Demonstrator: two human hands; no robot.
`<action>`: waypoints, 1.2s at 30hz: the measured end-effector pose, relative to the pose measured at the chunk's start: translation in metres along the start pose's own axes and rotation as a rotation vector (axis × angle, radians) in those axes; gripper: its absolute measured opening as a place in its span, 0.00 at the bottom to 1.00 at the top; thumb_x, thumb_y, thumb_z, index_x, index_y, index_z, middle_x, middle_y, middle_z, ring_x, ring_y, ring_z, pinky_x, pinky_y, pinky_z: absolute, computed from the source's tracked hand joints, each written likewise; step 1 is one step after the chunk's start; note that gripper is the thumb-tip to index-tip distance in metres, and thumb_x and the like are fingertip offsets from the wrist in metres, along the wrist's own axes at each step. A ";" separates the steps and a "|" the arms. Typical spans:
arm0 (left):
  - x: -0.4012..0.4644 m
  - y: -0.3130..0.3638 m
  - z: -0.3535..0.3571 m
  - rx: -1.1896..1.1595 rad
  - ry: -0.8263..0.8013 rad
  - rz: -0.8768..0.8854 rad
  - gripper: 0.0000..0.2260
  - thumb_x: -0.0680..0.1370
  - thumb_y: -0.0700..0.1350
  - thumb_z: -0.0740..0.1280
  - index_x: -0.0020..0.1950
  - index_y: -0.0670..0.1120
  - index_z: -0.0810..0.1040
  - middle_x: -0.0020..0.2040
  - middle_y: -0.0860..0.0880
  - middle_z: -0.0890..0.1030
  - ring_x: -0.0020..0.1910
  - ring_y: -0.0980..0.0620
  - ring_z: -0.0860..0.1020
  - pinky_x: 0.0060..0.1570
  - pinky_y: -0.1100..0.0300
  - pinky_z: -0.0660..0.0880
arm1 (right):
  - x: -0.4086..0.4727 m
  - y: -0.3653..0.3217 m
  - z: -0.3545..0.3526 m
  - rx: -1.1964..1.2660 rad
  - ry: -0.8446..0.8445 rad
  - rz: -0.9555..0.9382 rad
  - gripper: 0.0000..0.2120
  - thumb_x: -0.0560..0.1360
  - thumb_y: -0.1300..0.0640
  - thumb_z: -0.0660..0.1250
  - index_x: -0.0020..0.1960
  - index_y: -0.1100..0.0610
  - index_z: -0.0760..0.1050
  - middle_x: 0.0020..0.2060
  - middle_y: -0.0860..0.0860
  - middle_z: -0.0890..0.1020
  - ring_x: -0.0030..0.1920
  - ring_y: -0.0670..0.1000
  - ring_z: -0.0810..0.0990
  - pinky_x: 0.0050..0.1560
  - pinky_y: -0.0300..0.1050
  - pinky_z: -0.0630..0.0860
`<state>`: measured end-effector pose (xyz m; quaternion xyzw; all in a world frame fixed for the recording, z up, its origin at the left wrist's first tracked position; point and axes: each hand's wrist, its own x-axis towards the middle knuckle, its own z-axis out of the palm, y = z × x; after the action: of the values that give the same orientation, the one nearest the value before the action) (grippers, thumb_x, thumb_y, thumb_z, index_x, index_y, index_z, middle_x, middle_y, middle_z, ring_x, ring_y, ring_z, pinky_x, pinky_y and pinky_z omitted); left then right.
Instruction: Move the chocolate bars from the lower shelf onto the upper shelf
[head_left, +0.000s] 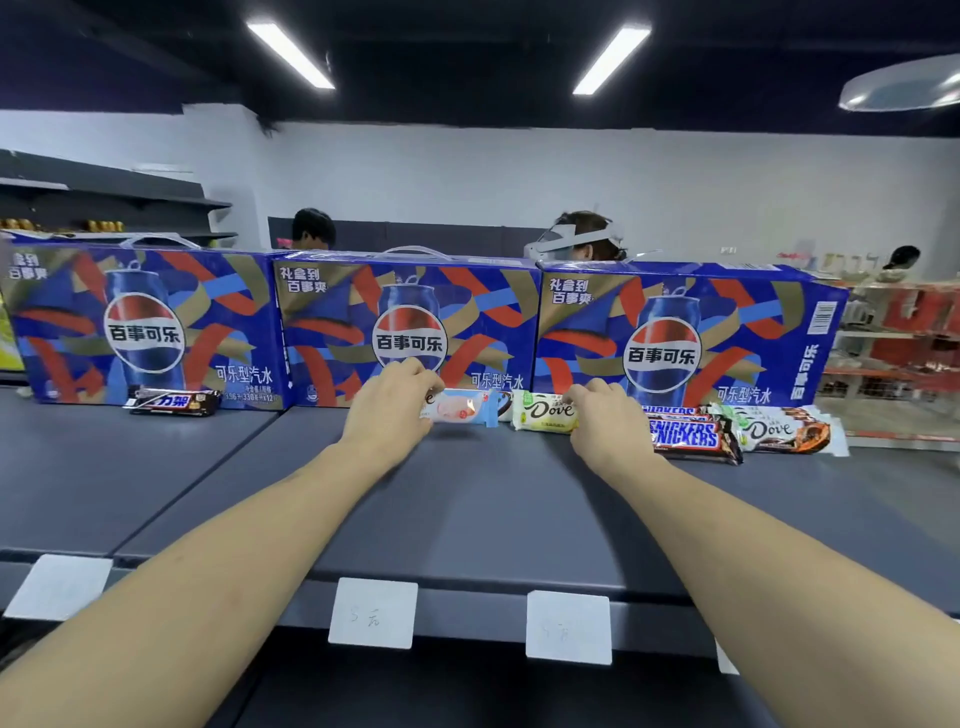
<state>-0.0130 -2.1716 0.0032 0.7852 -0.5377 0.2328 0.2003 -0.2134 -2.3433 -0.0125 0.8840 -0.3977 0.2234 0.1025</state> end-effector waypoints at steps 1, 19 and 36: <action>0.000 -0.004 -0.001 0.000 0.004 -0.005 0.17 0.73 0.43 0.71 0.62 0.51 0.77 0.57 0.52 0.75 0.58 0.50 0.72 0.49 0.57 0.71 | 0.000 -0.001 0.000 -0.004 0.001 0.006 0.21 0.74 0.63 0.65 0.67 0.52 0.71 0.57 0.53 0.75 0.58 0.56 0.72 0.52 0.49 0.73; -0.018 -0.043 -0.016 0.081 -0.009 -0.033 0.20 0.74 0.44 0.72 0.65 0.51 0.75 0.59 0.51 0.74 0.58 0.50 0.72 0.52 0.57 0.72 | -0.004 -0.026 -0.003 0.024 0.017 0.073 0.21 0.74 0.62 0.65 0.66 0.55 0.69 0.60 0.55 0.73 0.60 0.57 0.71 0.54 0.49 0.73; -0.044 -0.106 -0.041 0.010 -0.081 -0.008 0.19 0.73 0.47 0.74 0.63 0.51 0.77 0.57 0.52 0.75 0.57 0.52 0.72 0.46 0.58 0.72 | 0.005 -0.138 0.001 0.110 0.002 -0.117 0.08 0.76 0.58 0.60 0.54 0.54 0.71 0.45 0.55 0.81 0.45 0.60 0.78 0.38 0.48 0.68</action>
<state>0.0668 -2.0793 0.0038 0.7972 -0.5408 0.2028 0.1755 -0.1070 -2.2560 -0.0116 0.9098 -0.3323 0.2394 0.0672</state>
